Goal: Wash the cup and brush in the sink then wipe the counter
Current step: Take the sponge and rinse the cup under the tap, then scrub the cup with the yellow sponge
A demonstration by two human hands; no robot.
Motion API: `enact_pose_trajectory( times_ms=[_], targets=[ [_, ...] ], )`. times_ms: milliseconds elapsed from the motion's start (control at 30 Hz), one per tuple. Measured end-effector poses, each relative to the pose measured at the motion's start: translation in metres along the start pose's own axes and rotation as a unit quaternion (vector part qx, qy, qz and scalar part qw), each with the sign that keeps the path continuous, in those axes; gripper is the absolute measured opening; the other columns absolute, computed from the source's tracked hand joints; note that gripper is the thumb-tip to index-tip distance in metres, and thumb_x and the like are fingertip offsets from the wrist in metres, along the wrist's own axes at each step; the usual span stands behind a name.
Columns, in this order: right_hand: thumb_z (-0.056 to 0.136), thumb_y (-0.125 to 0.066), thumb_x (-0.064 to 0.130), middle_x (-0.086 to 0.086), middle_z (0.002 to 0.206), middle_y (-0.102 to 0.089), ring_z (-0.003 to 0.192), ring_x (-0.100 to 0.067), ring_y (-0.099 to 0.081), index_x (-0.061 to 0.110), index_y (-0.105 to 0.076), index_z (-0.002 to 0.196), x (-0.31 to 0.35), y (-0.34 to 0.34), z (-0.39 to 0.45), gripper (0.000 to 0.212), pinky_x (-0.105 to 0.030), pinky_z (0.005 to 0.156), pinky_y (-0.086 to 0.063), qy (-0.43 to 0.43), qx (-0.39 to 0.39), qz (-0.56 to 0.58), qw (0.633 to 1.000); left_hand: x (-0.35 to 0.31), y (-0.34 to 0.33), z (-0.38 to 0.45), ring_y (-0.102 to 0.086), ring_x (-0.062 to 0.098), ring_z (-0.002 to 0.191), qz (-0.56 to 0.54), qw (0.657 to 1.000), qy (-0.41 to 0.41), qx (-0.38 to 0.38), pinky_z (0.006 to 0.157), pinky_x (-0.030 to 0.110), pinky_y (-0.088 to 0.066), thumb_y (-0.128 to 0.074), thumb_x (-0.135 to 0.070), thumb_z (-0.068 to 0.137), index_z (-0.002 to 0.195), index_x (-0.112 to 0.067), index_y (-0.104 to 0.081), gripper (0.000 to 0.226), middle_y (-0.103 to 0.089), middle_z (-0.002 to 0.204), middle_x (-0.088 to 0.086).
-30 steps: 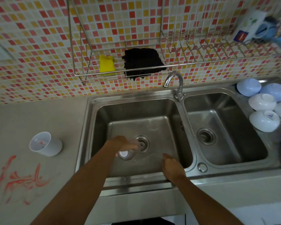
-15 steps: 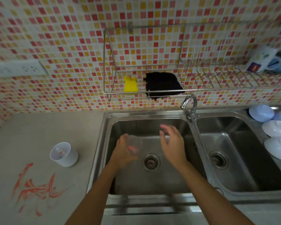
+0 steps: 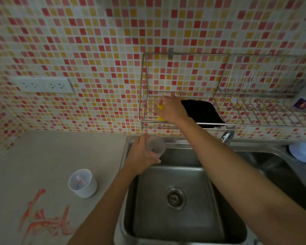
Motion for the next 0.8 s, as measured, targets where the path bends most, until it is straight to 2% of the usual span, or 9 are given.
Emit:
enact_pose_trajectory(
  times_ms=[133, 233, 300, 400, 467, 600, 667, 733, 800],
  targets=[
    [0.081, -0.071, 0.025, -0.005, 0.104, -0.06, 0.083, -0.016, -0.052, 0.014, -0.06, 0.092, -0.01, -0.009, 0.005, 0.02, -0.027, 0.066, -0.04, -0.04, -0.019, 0.034, 0.998, 0.015, 0.003, 0.006, -0.045, 0.013, 0.114, -0.009, 1.0, -0.002, -0.003, 0.095, 0.03, -0.045, -0.09, -0.027, 0.054, 0.127, -0.022, -0.04, 0.089, -0.04, 0.117, -0.011],
    [0.085, -0.065, 0.012, -0.006, 0.108, -0.062, 0.093, -0.019, -0.055, 0.012, -0.061, 0.094, -0.015, -0.008, 0.006, 0.01, -0.027, 0.072, -0.043, -0.052, -0.016, 0.031, 0.998, 0.025, -0.004, 0.006, -0.042, 0.012, 0.117, -0.008, 1.0, 0.002, 0.019, 0.094, 0.03, -0.047, -0.09, -0.029, 0.055, 0.129, -0.026, -0.037, 0.091, -0.041, 0.126, -0.007],
    [0.086, -0.063, 0.014, -0.004, 0.101, -0.06, 0.094, -0.02, -0.056, 0.013, -0.059, 0.091, -0.015, -0.004, 0.004, 0.007, -0.029, 0.073, -0.045, -0.062, -0.023, 0.038, 0.997, 0.03, -0.007, 0.005, -0.043, 0.014, 0.118, -0.008, 1.0, 0.007, 0.02, 0.094, 0.033, -0.05, -0.089, -0.029, 0.055, 0.129, -0.026, -0.037, 0.091, -0.041, 0.129, -0.003],
    [0.087, -0.062, 0.019, 0.004, 0.08, -0.05, 0.069, -0.01, -0.049, 0.012, -0.048, 0.089, -0.008, 0.017, -0.009, 0.015, -0.02, 0.053, -0.037, -0.07, -0.088, 0.117, 0.987, 0.026, -0.007, -0.001, -0.05, 0.017, 0.112, 0.011, 1.0, -0.009, 0.013, 0.086, 0.037, -0.055, -0.085, -0.025, 0.058, 0.127, -0.025, -0.038, 0.084, -0.046, 0.125, -0.004],
    [0.088, -0.059, 0.015, 0.008, 0.079, -0.049, 0.062, -0.003, -0.048, 0.012, -0.046, 0.095, 0.0, 0.036, -0.029, 0.016, -0.011, 0.046, -0.036, -0.058, -0.146, 0.218, 0.963, 0.02, -0.005, -0.004, -0.051, 0.018, 0.11, 0.024, 1.0, -0.016, 0.009, 0.084, 0.04, -0.055, -0.082, -0.023, 0.059, 0.125, -0.027, -0.039, 0.079, -0.048, 0.121, -0.007],
    [0.084, -0.059, 0.007, 0.004, 0.102, -0.066, 0.072, -0.006, -0.062, 0.02, -0.053, 0.111, 0.005, 0.054, -0.094, 0.03, -0.017, 0.058, -0.05, -0.012, -0.205, 0.351, 0.914, 0.011, 0.001, -0.011, -0.05, 0.018, 0.112, 0.014, 0.999, -0.027, 0.017, 0.088, 0.04, -0.054, -0.084, -0.021, 0.057, 0.122, -0.03, -0.037, 0.081, -0.048, 0.123, -0.006],
    [0.082, -0.061, 0.005, 0.008, 0.1, -0.066, 0.079, -0.004, -0.063, 0.021, -0.059, 0.116, 0.002, 0.053, -0.131, 0.038, -0.02, 0.064, -0.054, 0.012, -0.2, 0.333, 0.921, 0.003, 0.002, -0.016, -0.053, 0.017, 0.11, 0.019, 0.999, -0.039, 0.025, 0.087, 0.04, -0.055, -0.086, -0.022, 0.056, 0.122, -0.03, -0.037, 0.083, -0.051, 0.124, -0.005],
    [0.081, -0.063, 0.003, 0.014, 0.091, -0.065, 0.074, 0.003, -0.06, 0.018, -0.064, 0.117, -0.003, 0.043, -0.159, 0.039, -0.014, 0.065, -0.05, 0.032, -0.17, 0.277, 0.945, -0.01, 0.002, -0.021, -0.055, 0.015, 0.104, 0.037, 0.998, -0.054, 0.025, 0.083, 0.038, -0.056, -0.086, -0.022, 0.058, 0.122, -0.029, -0.038, 0.081, -0.054, 0.123, -0.004],
    [0.08, -0.064, 0.001, 0.013, 0.099, -0.066, 0.086, 0.005, -0.058, 0.015, -0.067, 0.116, -0.01, 0.029, -0.175, 0.04, -0.017, 0.079, -0.05, 0.066, -0.134, 0.197, 0.969, -0.023, 0.0, -0.026, -0.058, 0.012, 0.094, 0.041, 0.997, -0.064, 0.03, 0.076, 0.034, -0.057, -0.084, -0.018, 0.061, 0.122, -0.029, -0.039, 0.076, -0.053, 0.125, -0.006]
  ],
)
Point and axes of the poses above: each hand's wrist, its own z-axis towards the middle knuckle, its own y-axis out of the back of the hand, x = y × z, the point moved 8 cm from there along z, towards the middle knuckle
